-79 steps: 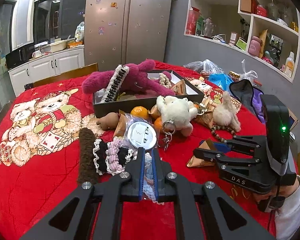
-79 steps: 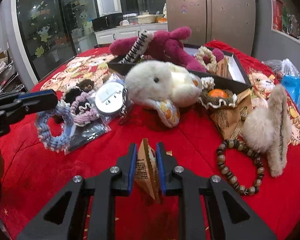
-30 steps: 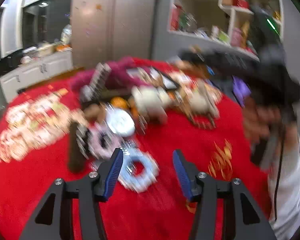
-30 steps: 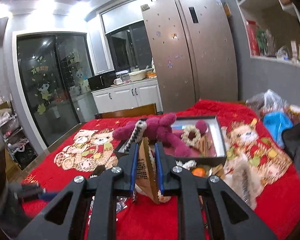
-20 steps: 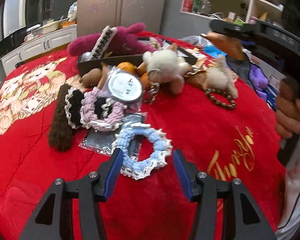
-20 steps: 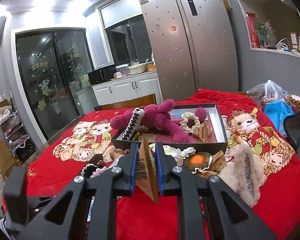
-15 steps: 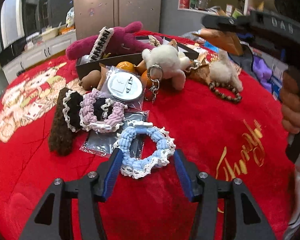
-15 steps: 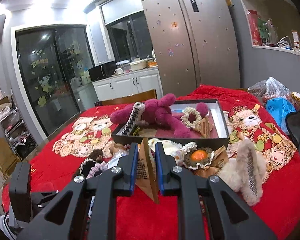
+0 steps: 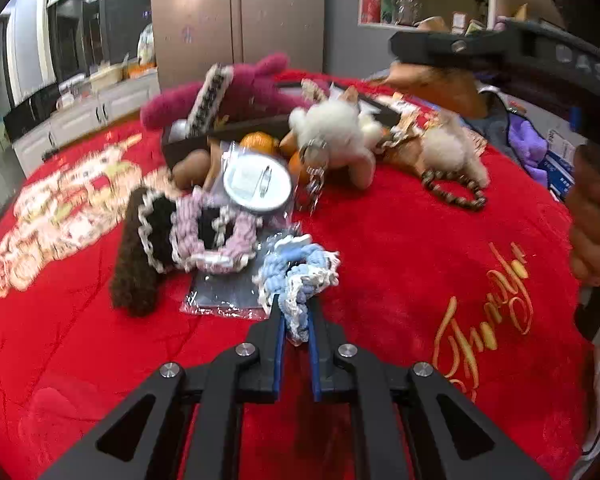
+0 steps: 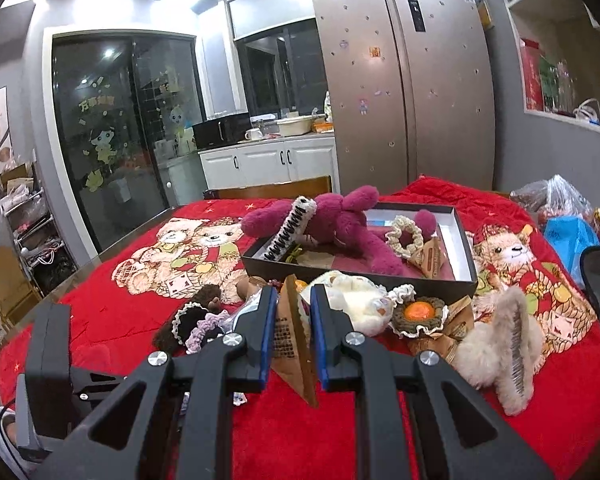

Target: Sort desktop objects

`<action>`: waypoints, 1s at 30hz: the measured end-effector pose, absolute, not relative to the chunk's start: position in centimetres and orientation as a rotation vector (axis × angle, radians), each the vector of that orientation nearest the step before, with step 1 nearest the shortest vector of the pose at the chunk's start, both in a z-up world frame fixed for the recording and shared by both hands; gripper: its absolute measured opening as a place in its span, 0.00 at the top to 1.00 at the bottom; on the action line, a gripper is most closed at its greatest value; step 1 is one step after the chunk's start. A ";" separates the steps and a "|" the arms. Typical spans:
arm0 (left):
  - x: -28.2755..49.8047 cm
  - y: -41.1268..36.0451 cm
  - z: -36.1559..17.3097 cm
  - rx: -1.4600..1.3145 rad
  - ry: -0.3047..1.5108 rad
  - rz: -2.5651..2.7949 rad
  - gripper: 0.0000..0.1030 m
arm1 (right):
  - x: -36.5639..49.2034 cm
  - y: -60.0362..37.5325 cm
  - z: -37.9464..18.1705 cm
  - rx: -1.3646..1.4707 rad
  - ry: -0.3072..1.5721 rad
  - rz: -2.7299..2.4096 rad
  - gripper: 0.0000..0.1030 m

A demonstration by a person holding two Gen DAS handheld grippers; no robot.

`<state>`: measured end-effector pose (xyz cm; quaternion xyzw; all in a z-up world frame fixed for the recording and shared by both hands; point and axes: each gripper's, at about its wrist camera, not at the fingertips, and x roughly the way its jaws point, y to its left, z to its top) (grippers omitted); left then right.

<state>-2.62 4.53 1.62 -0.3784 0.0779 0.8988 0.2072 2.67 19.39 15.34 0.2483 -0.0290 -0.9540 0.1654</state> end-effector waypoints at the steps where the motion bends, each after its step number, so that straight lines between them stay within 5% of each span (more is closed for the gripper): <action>1: -2.3 4.6 2.0 -1.031 0.212 2.503 0.91 | 2.8 19.4 15.4 0.699 -0.084 -2.718 0.83; 22: -8.5 2.9 14.6 -0.832 0.070 2.583 0.91 | 0.1 19.6 20.2 0.684 -0.137 -2.744 0.83; 30: -16.7 4.0 13.3 -0.947 0.036 2.568 0.91 | -7.1 18.5 20.1 0.794 -0.103 -2.745 0.83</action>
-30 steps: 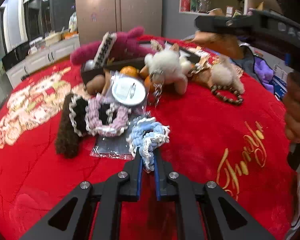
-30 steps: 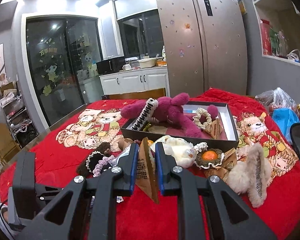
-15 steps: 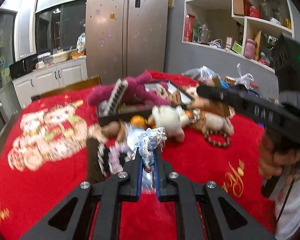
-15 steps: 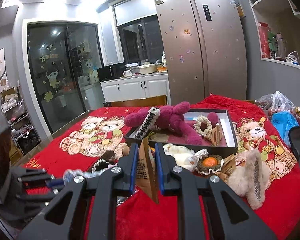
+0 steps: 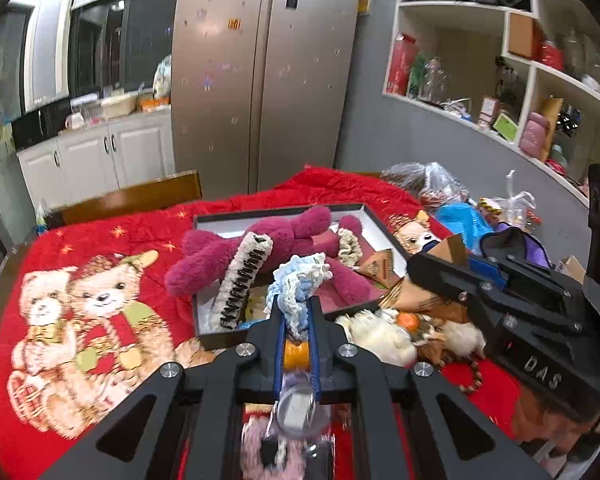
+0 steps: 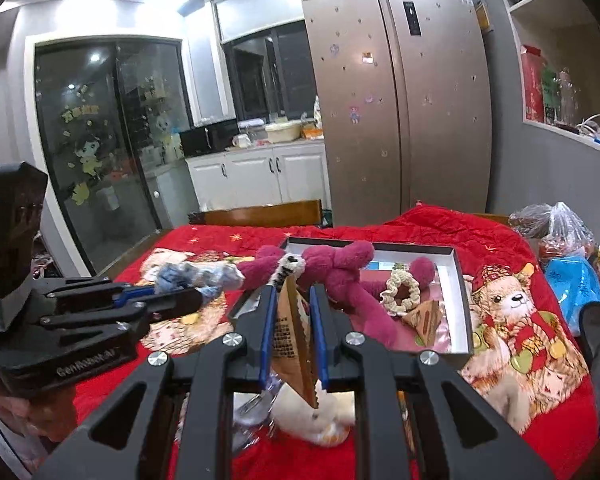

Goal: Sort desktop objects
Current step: 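Carry hair tie and paper packet over the box, lower them, open both grippers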

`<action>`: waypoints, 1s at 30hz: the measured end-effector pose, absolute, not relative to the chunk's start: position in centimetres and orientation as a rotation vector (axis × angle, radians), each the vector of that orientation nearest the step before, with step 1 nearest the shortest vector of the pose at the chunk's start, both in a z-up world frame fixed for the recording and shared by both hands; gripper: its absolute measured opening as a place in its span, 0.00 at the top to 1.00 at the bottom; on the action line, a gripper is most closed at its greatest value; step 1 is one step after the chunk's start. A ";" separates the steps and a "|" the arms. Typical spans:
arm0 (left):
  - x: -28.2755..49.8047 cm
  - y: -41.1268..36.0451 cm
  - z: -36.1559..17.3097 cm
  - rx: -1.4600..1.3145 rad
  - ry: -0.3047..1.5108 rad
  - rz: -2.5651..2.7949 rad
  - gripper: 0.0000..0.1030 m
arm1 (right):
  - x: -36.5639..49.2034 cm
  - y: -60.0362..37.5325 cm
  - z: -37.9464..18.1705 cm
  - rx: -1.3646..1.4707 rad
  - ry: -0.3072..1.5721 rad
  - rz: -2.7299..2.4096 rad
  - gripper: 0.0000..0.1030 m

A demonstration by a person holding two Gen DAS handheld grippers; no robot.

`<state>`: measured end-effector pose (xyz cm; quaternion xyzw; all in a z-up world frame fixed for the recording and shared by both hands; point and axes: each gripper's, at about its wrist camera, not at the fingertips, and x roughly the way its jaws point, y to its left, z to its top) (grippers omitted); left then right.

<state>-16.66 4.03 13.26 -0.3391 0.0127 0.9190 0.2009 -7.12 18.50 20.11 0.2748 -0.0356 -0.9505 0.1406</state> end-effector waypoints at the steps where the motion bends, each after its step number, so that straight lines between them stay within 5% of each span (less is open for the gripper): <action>1: -17.7 4.5 12.5 -0.971 0.055 2.570 0.91 | -8.4 18.4 19.5 0.823 -0.107 -2.737 0.83; 16: -23.9 6.8 4.6 -1.142 0.111 2.437 0.91 | -18.2 20.1 10.6 1.077 -0.146 -2.636 0.83; 25: -23.8 7.1 4.5 -1.128 0.157 2.447 0.89 | -19.4 20.5 8.9 1.116 -0.165 -2.630 0.82; 28: -23.9 6.8 4.6 -1.136 0.144 2.464 0.79 | -19.4 20.6 9.2 1.100 -0.161 -2.641 0.80; 29: -23.9 6.8 4.7 -1.129 0.144 2.467 0.67 | -19.2 20.6 9.4 1.086 -0.160 -2.647 0.79; 30: -23.8 6.8 4.8 -1.113 0.151 2.471 0.52 | -19.1 20.7 9.7 1.071 -0.164 -2.647 0.68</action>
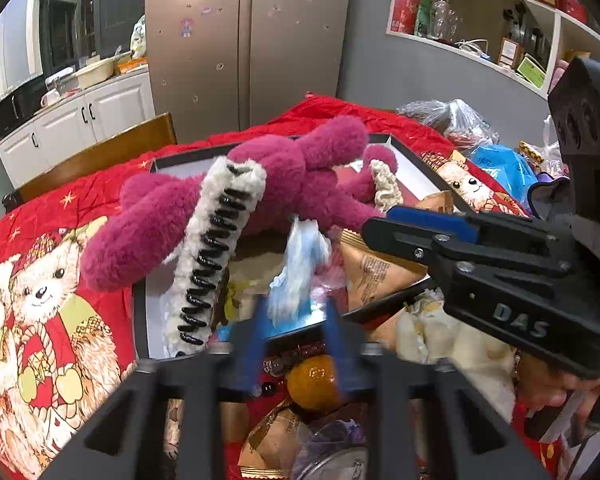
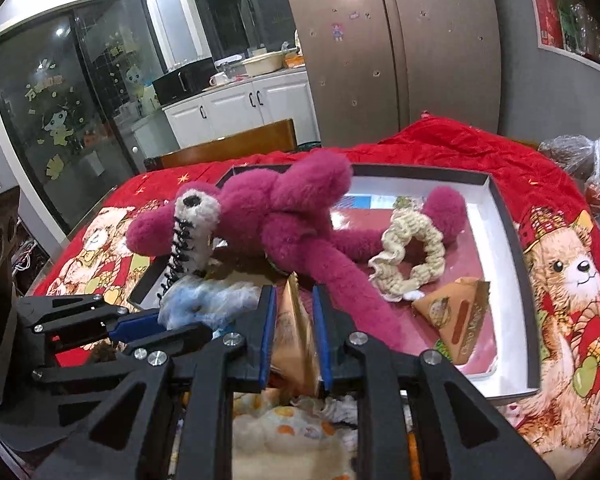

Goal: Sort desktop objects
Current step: 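Carry hair tie and paper packet over the box, lower them, open both grippers, then move both grippers back toward the remaining trinkets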

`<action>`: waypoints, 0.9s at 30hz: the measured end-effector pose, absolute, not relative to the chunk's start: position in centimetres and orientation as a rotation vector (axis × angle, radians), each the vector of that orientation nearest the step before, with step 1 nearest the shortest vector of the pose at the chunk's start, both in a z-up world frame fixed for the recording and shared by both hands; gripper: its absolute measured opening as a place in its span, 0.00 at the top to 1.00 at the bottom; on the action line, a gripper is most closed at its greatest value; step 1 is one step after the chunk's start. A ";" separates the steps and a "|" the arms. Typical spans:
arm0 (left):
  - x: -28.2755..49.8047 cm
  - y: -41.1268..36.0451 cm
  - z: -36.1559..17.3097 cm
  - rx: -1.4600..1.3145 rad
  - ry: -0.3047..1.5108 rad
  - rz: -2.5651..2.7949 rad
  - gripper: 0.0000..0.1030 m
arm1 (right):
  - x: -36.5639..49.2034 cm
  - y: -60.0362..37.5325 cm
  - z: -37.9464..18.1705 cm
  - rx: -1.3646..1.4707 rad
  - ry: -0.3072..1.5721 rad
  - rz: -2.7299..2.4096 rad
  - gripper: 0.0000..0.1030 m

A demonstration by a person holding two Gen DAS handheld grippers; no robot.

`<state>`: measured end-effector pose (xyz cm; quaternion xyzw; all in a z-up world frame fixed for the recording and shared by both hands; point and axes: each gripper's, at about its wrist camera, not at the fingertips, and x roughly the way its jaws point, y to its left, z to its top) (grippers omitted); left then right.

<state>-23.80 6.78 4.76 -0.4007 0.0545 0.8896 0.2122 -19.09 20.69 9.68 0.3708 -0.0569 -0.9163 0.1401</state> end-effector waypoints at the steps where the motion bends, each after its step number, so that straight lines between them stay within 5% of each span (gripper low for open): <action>1: -23.7 6.8 4.9 -1.090 0.165 2.485 0.47 | -18.9 20.8 10.1 1.055 -0.173 -2.649 0.59; 3: -23.4 7.0 5.1 -1.057 0.193 2.525 0.41 | -18.3 20.9 11.0 0.995 -0.197 -2.654 0.31; 6: -23.5 6.9 5.3 -1.064 0.179 2.514 0.37 | -18.0 21.0 12.0 0.951 -0.215 -2.658 0.17; 19: -23.9 5.8 6.5 -1.077 0.191 2.573 0.35 | -17.6 21.9 13.9 0.965 -0.306 -2.617 0.04; 27: -18.5 2.8 15.1 -0.835 0.136 2.661 0.33 | -12.5 23.3 19.4 0.833 -0.434 -2.648 0.02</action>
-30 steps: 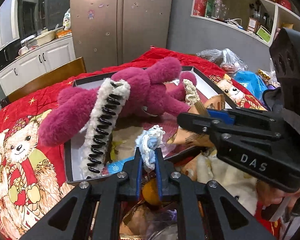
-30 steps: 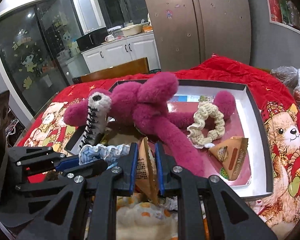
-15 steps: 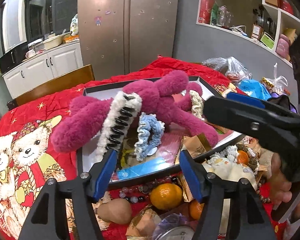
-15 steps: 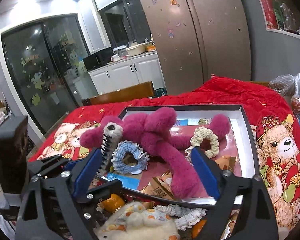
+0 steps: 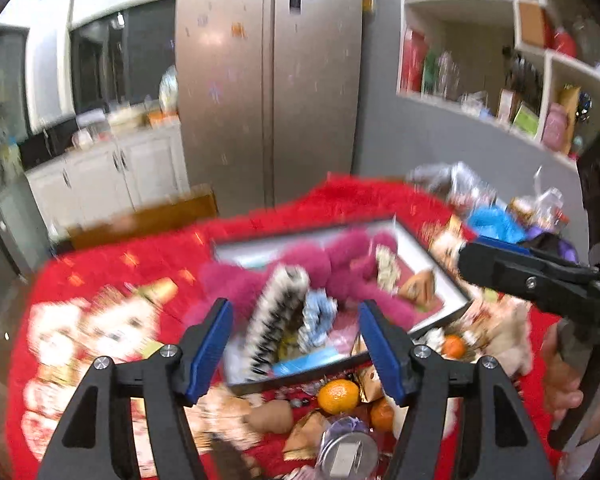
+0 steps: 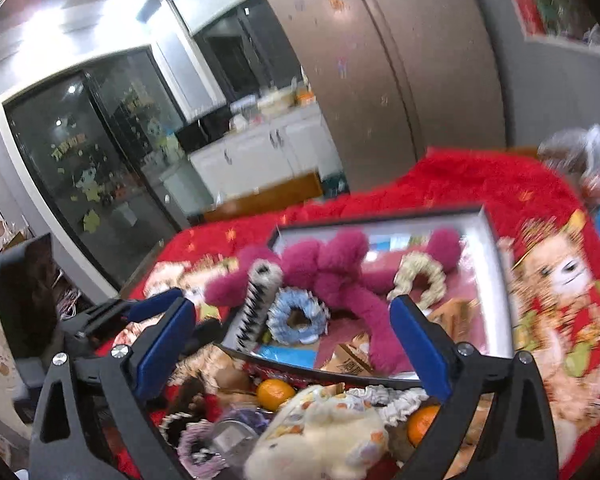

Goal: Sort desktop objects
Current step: 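Move both grippers back toward the remaining trinkets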

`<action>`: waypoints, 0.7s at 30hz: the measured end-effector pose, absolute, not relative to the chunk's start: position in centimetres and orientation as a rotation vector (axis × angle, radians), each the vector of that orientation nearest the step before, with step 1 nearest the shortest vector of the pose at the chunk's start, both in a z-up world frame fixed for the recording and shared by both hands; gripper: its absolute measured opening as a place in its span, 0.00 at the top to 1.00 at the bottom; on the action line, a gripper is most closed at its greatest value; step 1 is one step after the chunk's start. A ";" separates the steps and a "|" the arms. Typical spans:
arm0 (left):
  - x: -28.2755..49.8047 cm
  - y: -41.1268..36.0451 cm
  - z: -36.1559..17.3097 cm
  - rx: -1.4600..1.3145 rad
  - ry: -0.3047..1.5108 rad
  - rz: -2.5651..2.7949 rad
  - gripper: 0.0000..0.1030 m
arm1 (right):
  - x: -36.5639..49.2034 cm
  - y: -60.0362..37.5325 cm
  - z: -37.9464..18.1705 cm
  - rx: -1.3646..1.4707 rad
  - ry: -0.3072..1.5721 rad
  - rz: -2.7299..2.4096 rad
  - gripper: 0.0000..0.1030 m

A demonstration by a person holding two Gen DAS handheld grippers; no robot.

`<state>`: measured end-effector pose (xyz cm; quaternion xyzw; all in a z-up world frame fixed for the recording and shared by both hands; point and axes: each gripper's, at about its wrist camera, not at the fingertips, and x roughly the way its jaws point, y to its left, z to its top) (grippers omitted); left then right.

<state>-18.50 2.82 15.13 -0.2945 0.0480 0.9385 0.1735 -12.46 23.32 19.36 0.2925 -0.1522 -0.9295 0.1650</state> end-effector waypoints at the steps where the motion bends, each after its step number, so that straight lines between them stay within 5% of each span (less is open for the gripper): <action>1: -17.2 2.1 16.3 -0.780 0.139 2.690 0.30 | -11.2 23.5 20.4 0.782 -0.445 -2.661 0.00; 3: -14.0 0.7 18.5 -0.650 0.126 2.731 0.15 | -8.2 23.9 22.6 0.675 -0.451 -2.697 0.00; 10: -7.1 -0.6 20.0 -0.527 0.193 2.645 0.15 | -1.0 20.8 25.7 0.520 -0.217 -2.767 0.00; 21: -8.6 -3.7 7.7 -0.918 0.146 2.718 0.15 | 0.5 11.9 16.0 0.633 0.030 -2.630 0.00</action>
